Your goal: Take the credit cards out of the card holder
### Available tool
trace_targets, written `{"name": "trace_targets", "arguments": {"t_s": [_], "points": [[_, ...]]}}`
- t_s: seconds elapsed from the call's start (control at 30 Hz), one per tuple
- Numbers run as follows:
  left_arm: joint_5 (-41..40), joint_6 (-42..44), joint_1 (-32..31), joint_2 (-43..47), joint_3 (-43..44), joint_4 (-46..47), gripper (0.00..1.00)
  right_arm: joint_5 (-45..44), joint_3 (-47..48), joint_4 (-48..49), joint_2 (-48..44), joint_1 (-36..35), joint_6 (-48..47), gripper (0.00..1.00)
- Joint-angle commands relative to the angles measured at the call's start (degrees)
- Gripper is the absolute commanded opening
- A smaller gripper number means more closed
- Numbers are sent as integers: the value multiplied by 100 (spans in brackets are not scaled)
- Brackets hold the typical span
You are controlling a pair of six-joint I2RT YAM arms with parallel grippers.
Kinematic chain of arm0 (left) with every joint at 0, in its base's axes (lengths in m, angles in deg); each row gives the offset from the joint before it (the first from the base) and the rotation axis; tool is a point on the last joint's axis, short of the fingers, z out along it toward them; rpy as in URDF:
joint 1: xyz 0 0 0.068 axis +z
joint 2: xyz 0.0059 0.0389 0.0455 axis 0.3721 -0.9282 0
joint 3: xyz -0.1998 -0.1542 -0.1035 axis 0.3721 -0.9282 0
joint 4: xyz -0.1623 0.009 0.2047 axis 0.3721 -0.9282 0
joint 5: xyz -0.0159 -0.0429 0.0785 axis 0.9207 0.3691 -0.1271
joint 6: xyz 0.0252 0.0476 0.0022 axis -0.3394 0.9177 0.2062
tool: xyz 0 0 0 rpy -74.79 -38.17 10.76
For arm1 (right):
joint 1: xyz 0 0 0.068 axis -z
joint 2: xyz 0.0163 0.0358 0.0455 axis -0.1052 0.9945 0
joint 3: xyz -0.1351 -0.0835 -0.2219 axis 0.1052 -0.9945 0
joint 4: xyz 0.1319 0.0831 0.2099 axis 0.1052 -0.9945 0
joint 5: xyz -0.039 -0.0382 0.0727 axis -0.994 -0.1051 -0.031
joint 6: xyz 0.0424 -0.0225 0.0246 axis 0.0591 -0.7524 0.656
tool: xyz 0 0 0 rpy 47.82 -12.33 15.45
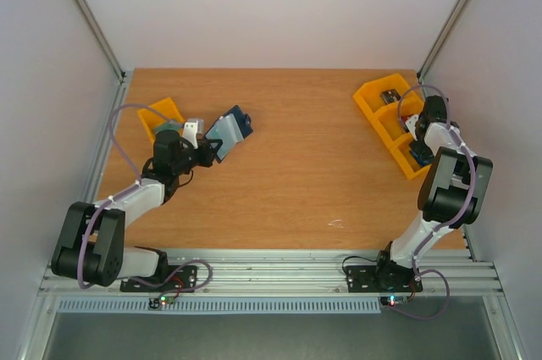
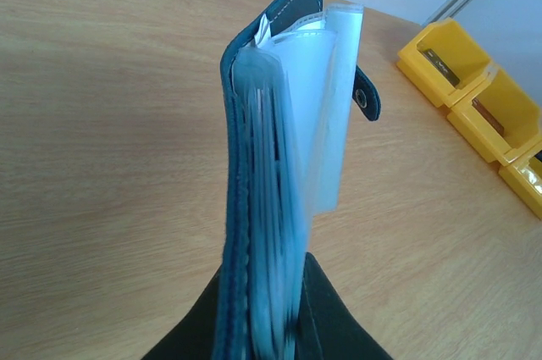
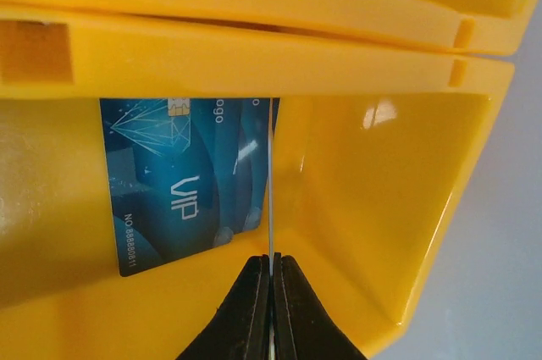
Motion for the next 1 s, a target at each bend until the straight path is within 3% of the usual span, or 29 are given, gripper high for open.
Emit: {"name": "trace_targets", "arguments": {"t_s": [0.0, 0.73, 0.83, 0.97], "points": [[38, 147, 37, -109, 215, 191, 0, -126, -135, 224, -41, 27, -318, 1], [-49, 159, 47, -140, 209, 148, 0, -33, -120, 213, 436, 31, -524, 4], [-66, 173, 50, -139, 201, 154, 0, -6, -195, 163, 392, 24, -519, 9], [-83, 182, 46, -124, 179, 148, 0, 66, -254, 80, 296, 31, -483, 27]]}}
